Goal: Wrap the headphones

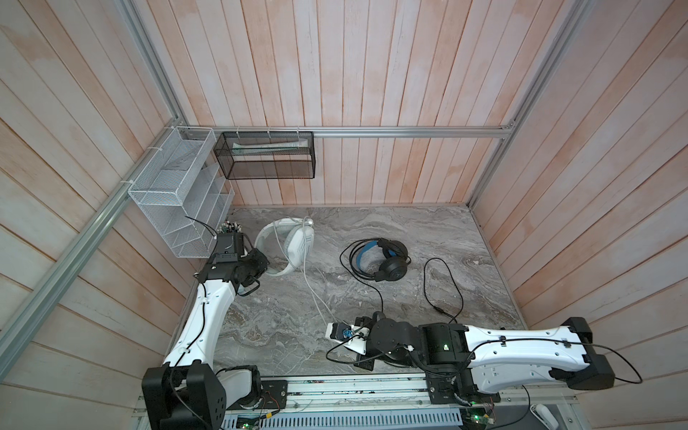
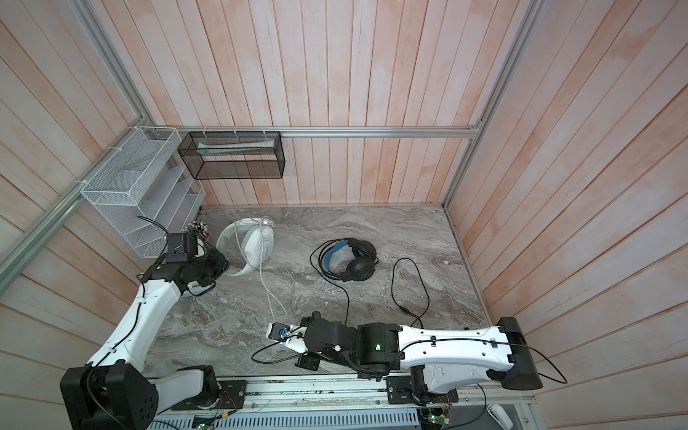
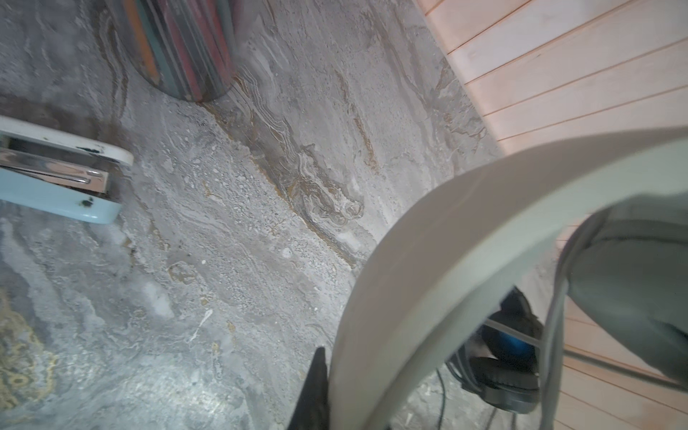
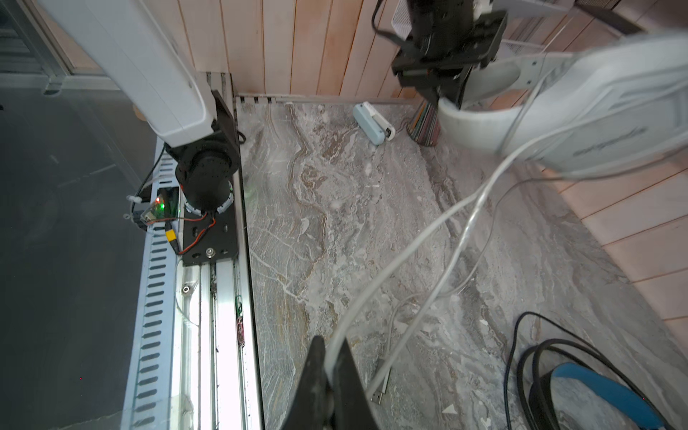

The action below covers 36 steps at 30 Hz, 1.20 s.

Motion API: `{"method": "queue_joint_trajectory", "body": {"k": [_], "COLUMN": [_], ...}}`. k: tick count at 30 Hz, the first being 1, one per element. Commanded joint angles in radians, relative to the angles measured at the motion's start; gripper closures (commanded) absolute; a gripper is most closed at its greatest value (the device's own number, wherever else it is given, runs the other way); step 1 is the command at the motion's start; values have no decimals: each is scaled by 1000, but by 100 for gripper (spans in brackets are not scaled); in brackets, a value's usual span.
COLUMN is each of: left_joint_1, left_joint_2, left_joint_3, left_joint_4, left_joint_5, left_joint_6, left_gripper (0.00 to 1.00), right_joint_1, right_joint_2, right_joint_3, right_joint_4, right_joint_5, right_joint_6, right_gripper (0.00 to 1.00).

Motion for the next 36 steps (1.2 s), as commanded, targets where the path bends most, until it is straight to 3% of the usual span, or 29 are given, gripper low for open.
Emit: {"method": "queue_joint_trajectory", "body": {"k": [1, 4, 11, 20, 30, 36], "left_joint_1": [-56, -81, -188, -266, -435, -493], "left_joint_2": [-43, -59, -54, -7, 90, 51], "left_joint_3": [-15, -47, -70, -87, -85, -93], "left_joint_4": [0, -12, -45, -46, -120, -103], "left_joint_5": [-172, -222, -360, -376, -491, -468], "left_joint_6": [71, 106, 159, 188, 226, 244], "left_gripper": [100, 100, 100, 100, 100, 100], "right_joint_1": [11, 11, 11, 5, 6, -5], "right_joint_2": [-11, 6, 11, 40, 31, 52], "right_joint_3": [48, 80, 183, 301, 279, 226], "right_joint_4": [74, 96, 153, 155, 378, 429], "right_joint_5": [11, 21, 170, 198, 429, 464], "right_joint_6": [-52, -106, -289, -395, -521, -575], "right_gripper": [100, 100, 100, 100, 100, 100]}}
